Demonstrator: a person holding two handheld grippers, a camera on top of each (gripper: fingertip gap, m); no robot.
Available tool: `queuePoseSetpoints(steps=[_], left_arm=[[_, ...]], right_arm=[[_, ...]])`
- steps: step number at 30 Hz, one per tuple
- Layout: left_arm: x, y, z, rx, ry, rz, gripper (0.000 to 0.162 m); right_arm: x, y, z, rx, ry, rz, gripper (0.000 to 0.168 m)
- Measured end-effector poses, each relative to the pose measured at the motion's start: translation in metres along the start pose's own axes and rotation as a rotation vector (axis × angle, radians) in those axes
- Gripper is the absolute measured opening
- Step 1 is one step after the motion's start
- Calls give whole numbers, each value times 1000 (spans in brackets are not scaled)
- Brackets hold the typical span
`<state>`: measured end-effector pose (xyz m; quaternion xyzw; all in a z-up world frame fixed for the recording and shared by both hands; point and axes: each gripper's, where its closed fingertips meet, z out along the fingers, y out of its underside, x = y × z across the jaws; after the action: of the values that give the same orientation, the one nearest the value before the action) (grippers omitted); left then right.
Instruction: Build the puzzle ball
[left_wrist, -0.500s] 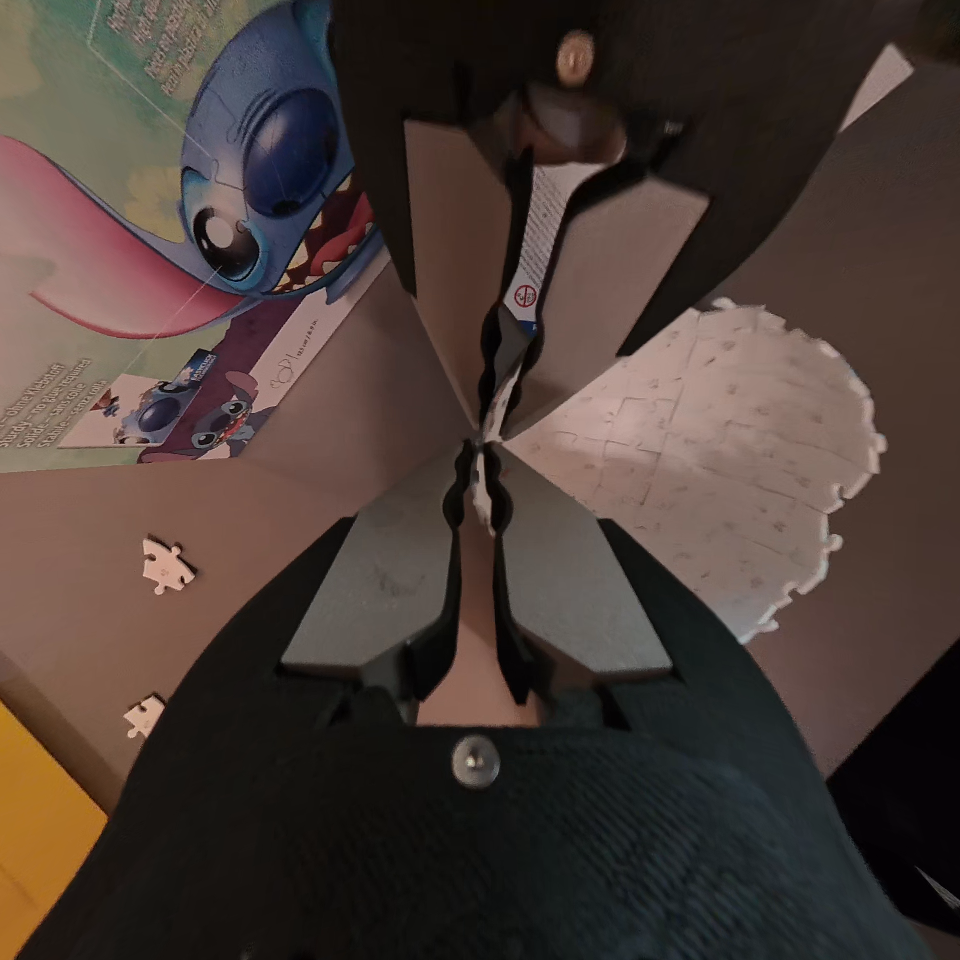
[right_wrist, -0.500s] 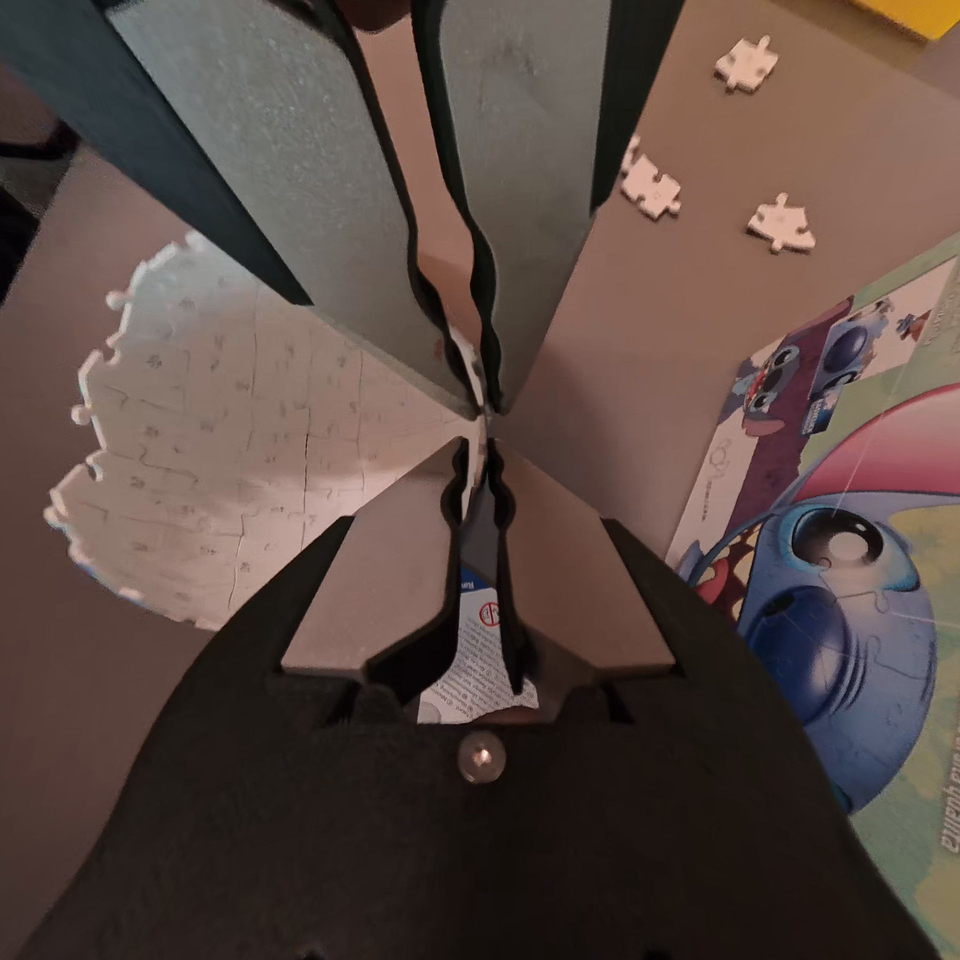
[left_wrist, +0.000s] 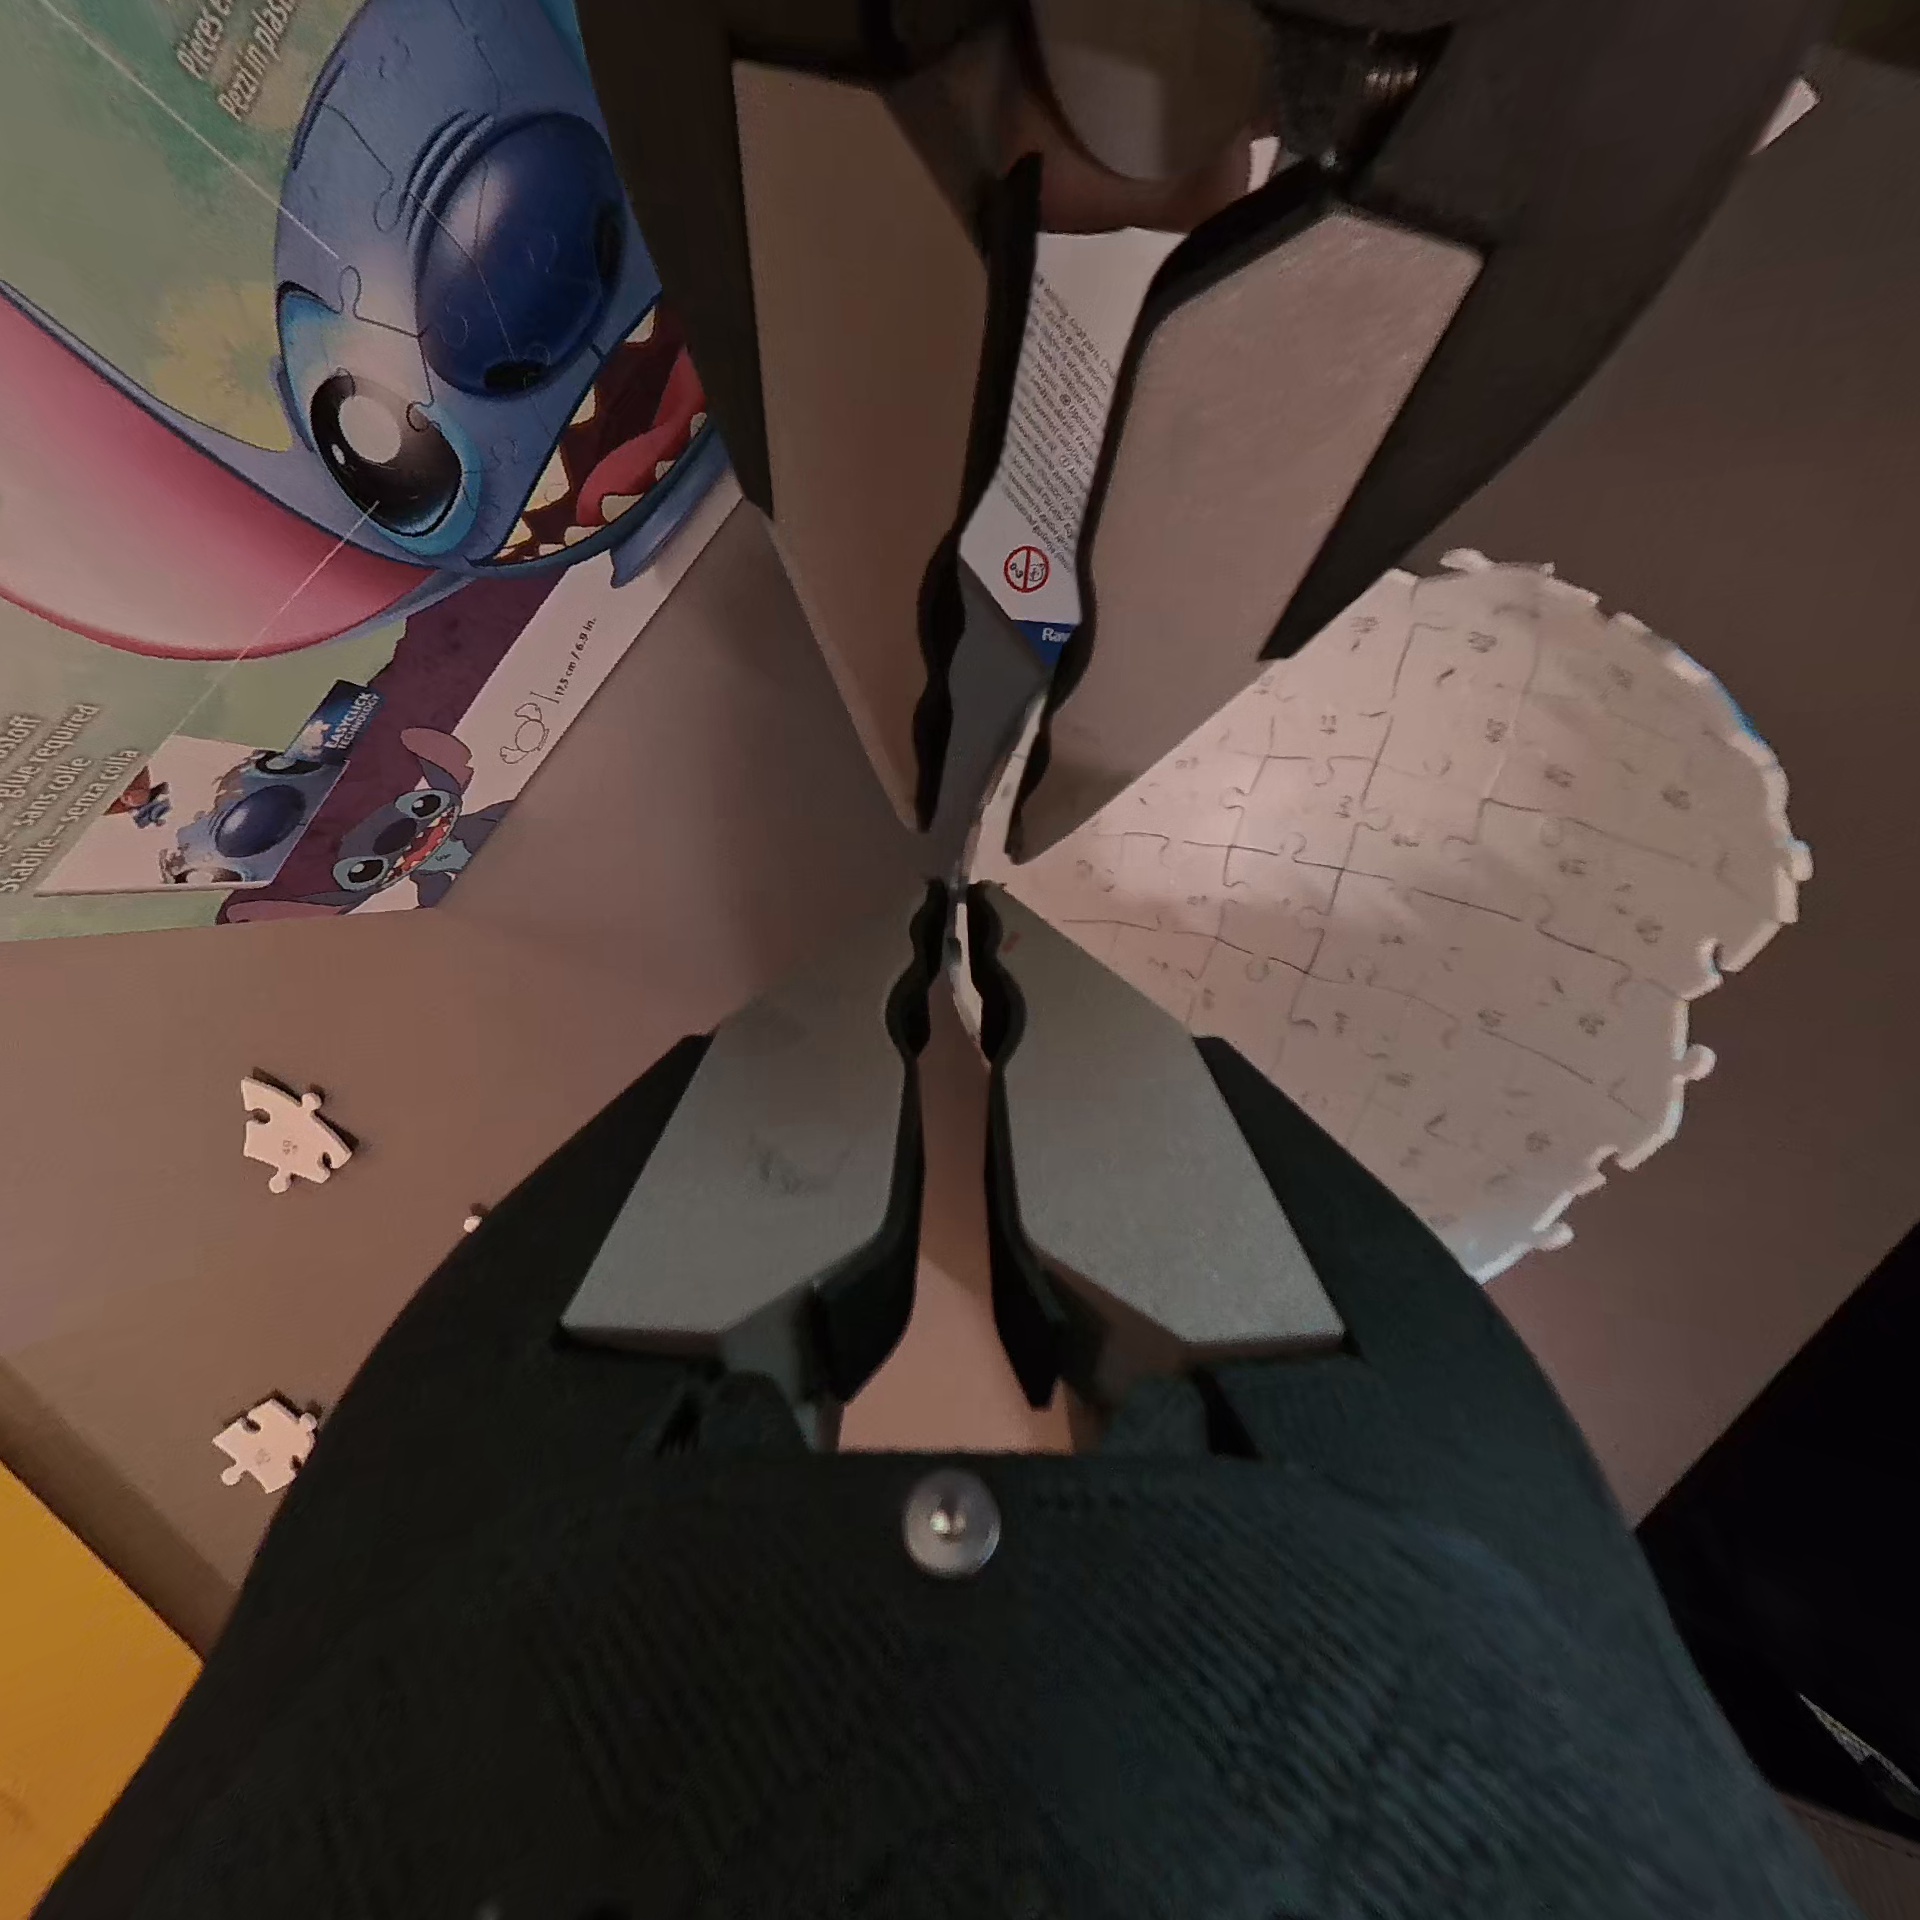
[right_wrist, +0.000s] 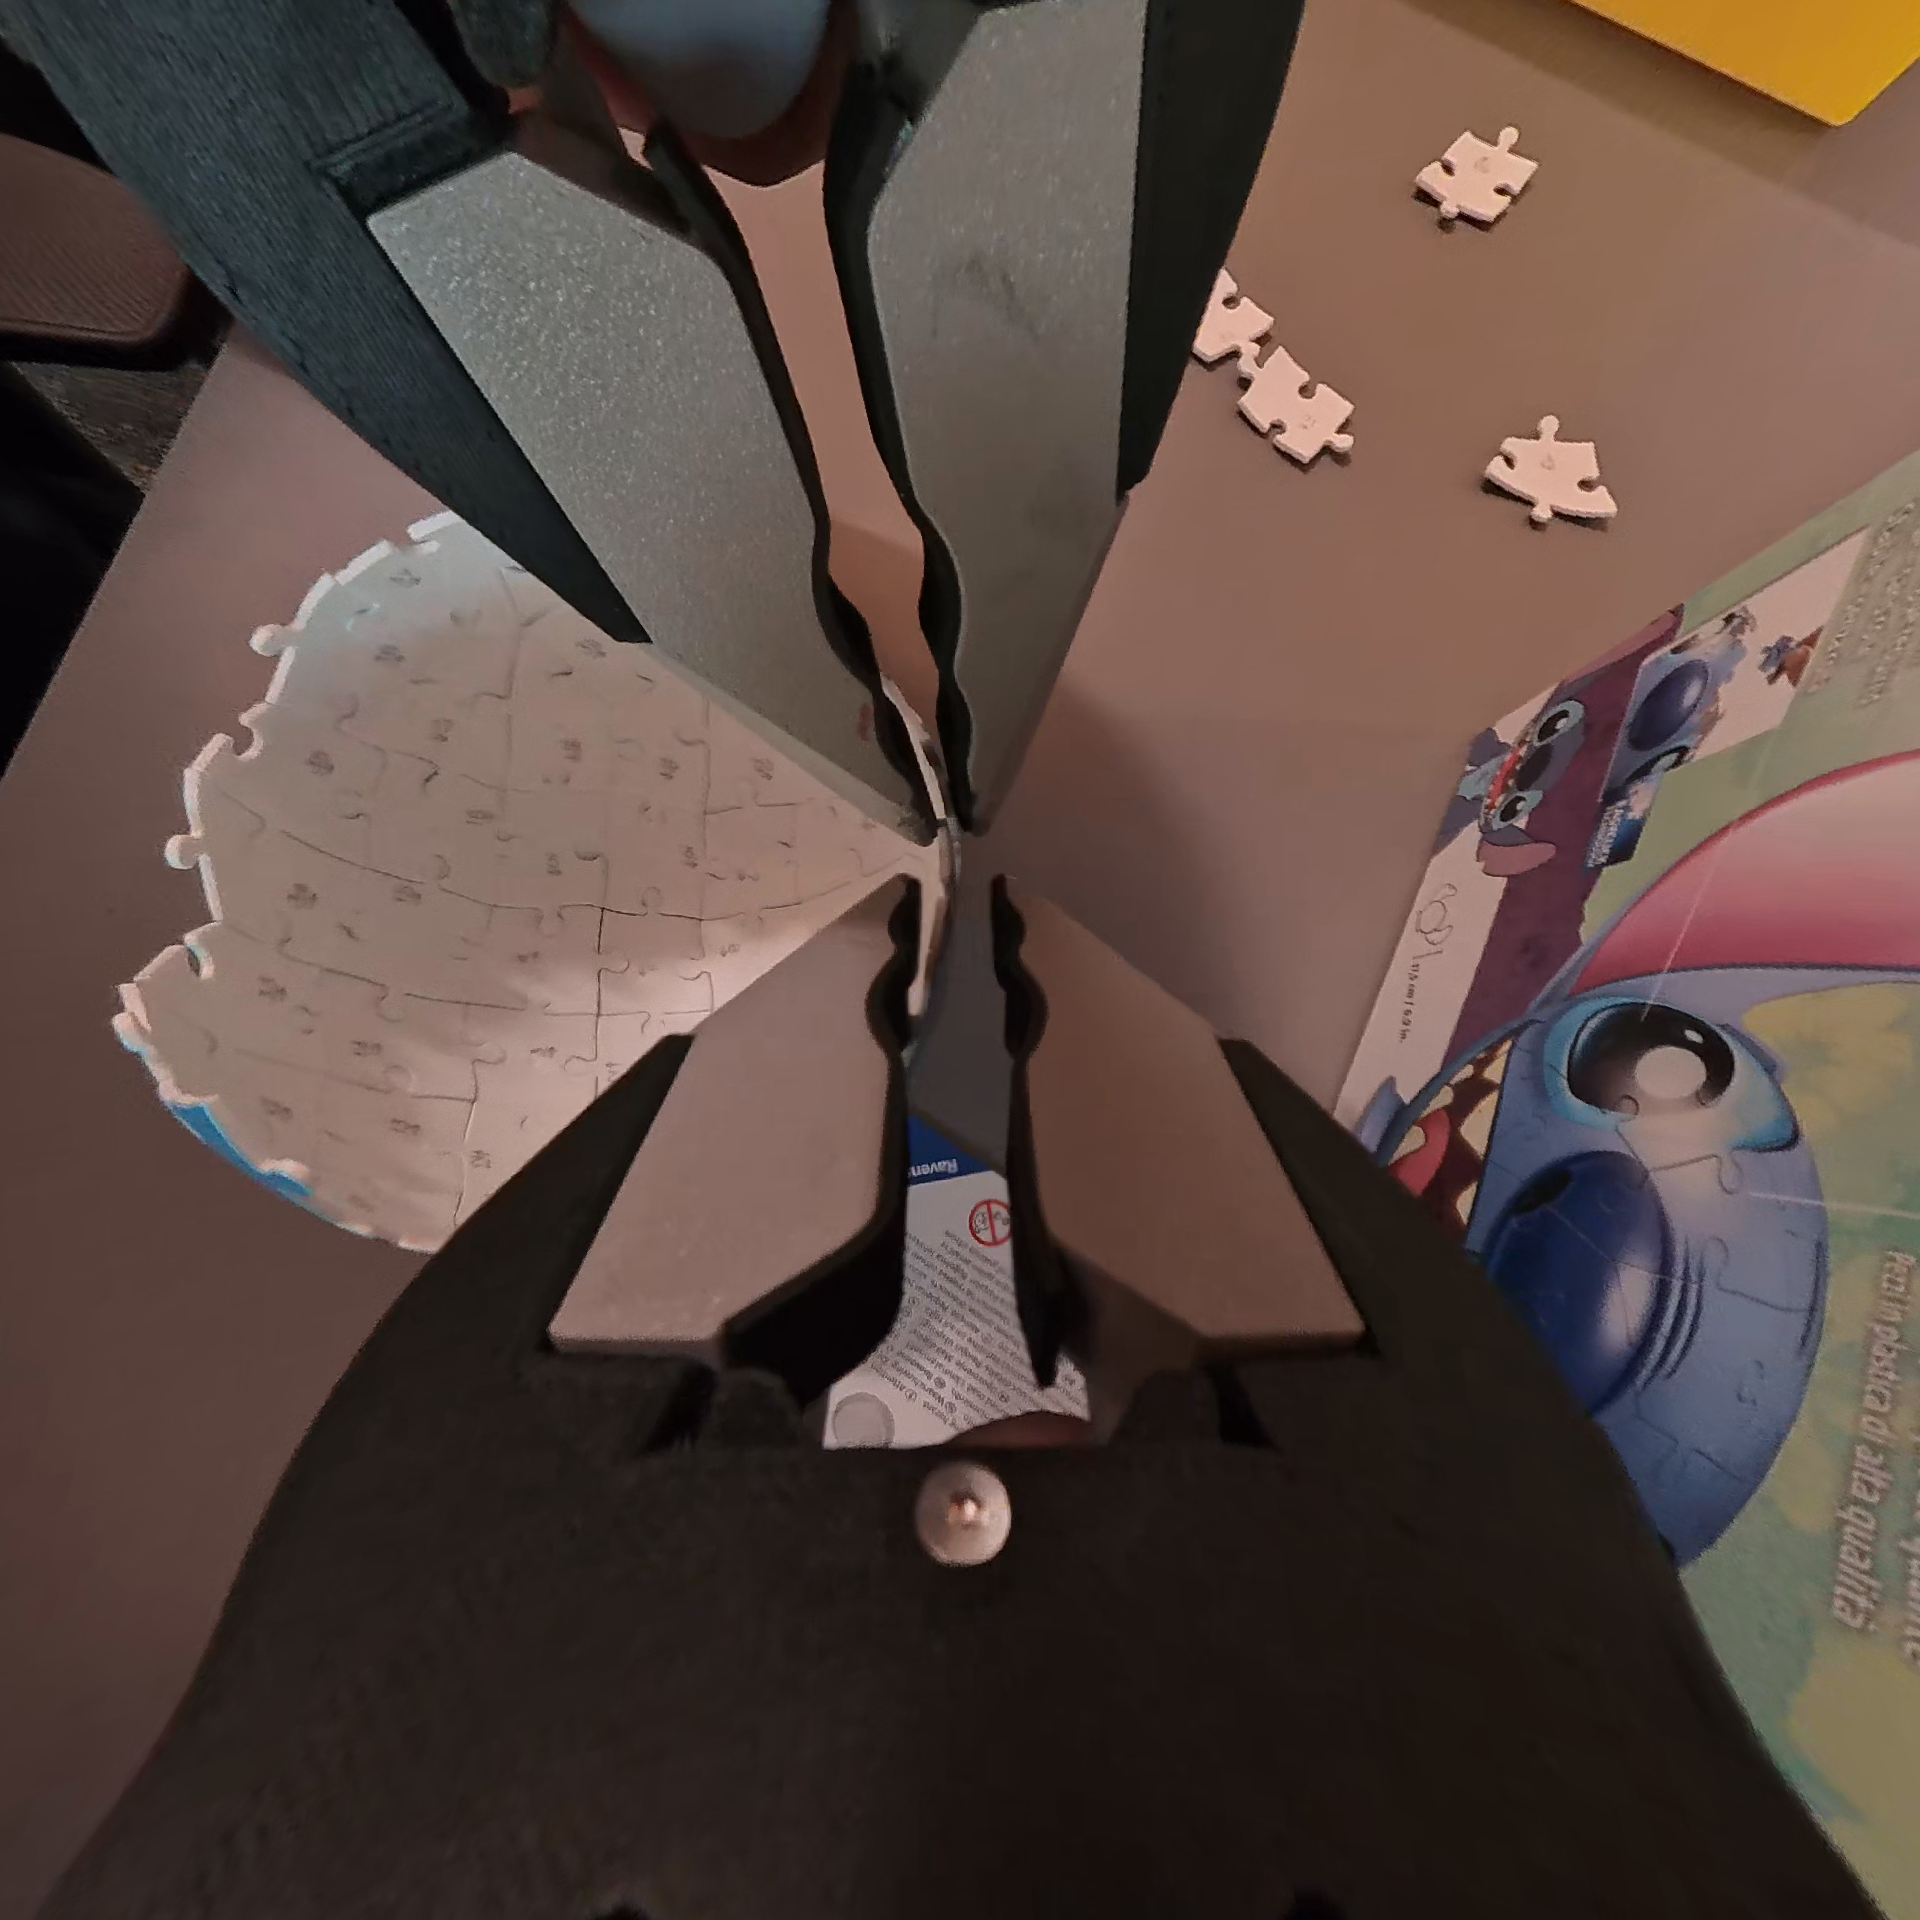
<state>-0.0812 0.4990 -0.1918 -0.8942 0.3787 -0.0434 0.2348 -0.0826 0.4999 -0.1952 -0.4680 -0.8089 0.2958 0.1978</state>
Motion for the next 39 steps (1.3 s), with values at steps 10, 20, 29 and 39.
queuePoseSetpoints(steps=[10, 20, 29, 39], left_arm=[[-5, -1, -5, 29, -57, -24, 0], [-4, -3, -6, 72, -42, -53, 1], [-2, -2, -6, 76, -39, -67, 4], [1, -6, -24, 128, -32, -68, 19]], right_arm=[[3, 5, 0, -61, 40, 45, 12], [9, 2, -12, -29, 24, 197, 28], [7, -6, -27, 10, 44, 149, 28], [11, -18, -49, 69, 124, 123, 28]])
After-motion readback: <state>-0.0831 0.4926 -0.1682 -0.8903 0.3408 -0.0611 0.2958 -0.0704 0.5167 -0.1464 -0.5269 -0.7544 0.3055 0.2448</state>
